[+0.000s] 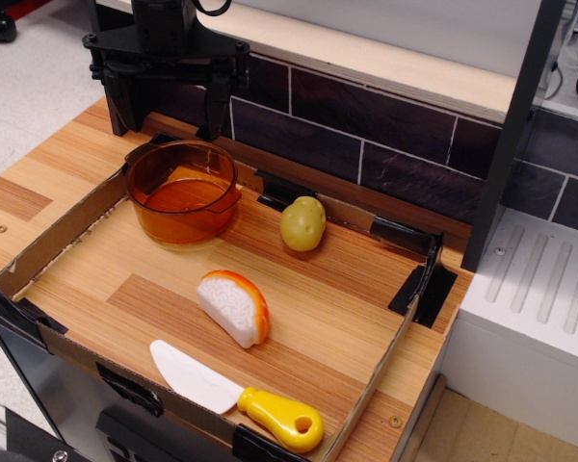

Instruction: Put sushi in pot

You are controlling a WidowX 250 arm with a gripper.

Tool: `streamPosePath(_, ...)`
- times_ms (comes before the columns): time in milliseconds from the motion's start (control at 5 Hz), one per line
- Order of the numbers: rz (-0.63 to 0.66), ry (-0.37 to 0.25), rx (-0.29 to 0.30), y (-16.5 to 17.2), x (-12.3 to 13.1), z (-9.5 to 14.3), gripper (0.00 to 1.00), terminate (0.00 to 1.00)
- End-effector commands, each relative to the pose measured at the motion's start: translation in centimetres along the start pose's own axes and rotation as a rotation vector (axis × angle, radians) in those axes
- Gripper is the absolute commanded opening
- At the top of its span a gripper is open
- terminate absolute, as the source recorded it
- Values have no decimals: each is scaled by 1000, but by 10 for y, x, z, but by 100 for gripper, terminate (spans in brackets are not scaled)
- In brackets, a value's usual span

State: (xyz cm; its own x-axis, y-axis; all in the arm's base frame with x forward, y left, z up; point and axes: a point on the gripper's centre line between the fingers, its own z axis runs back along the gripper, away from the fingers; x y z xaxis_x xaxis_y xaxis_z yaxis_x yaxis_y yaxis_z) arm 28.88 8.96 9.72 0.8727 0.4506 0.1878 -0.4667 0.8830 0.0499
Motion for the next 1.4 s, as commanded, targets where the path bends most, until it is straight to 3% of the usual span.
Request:
streamPosePath(0,0,0,0,0,0,0,100,0)
streamPosePath(200,2,-23,-26,-10,-24,15,100,0)
streamPosePath(400,-56,17,-33,-18,-57,16,100,0)
streamPosePath(600,-18,13,-28,-28,-81,10,100,0)
streamPosePath(800,238,-35,-32,-37,-87,-6,100,0)
streamPosePath(1000,486,-42,-42,-41,-89,-17,100,0)
streamPosePath(1200,619,-6,-37,-46,-92,-26,100,0)
